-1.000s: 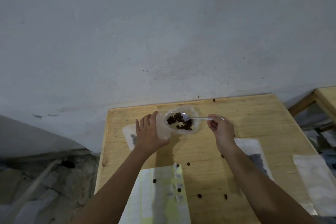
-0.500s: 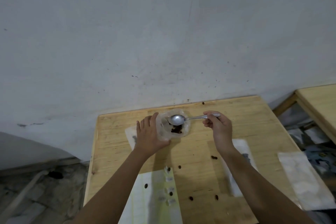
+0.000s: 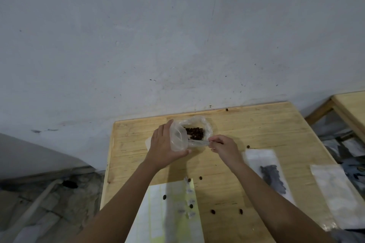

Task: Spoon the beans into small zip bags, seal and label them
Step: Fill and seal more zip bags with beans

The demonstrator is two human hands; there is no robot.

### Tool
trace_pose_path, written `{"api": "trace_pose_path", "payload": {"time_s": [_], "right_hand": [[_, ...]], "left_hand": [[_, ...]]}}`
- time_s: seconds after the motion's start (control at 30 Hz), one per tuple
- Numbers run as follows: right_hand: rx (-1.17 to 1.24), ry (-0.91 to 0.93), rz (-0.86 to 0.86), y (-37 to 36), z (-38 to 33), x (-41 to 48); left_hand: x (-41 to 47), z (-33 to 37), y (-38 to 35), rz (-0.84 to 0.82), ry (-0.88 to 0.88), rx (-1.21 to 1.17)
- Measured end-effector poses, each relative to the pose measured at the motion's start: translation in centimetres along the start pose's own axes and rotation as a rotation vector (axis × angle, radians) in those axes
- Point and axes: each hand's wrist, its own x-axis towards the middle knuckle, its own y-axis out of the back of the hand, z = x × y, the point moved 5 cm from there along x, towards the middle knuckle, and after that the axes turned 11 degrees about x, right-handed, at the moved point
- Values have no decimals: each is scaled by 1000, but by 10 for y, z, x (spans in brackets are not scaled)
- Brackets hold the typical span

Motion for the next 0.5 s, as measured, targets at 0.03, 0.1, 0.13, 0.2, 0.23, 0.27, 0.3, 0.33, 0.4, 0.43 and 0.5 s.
{"api": "trace_pose_path", "payload": {"time_s": [0.03,0.1,0.13,0.2,0.23,0.27,0.3,0.33,0.4,0.43,0.5], "right_hand": [[-69,34,12,4,-2,1],[-217,102,39,14,-8,2],[-296,139,65,19,-12,2],[-390,208,131,29,-19,2],[-389,243,151,31,-24,0],[-362,271,149,31,-29,-2],[-317,293,128,28,-35,-5],[-273,306,91,23,-41,-7],[-219,333,-12,7,-52,-13],[-199,348,-66,-2,-57,-16],[-141,373,-149,-16,-64,-22]], "left_hand": [[0,1,1,-5,0,-17],[0,4,2,-13,2,-55],[0,7,2,-17,2,-74],[1,14,4,-36,-9,-109],[2,19,5,-49,-17,-129],[3,24,5,-68,-23,-158],[3,28,4,-97,-21,-198],[4,33,3,-127,-16,-243],[6,44,0,-184,-22,-328],[7,50,0,-204,-35,-380],[8,63,1,-230,-85,-493]]}}
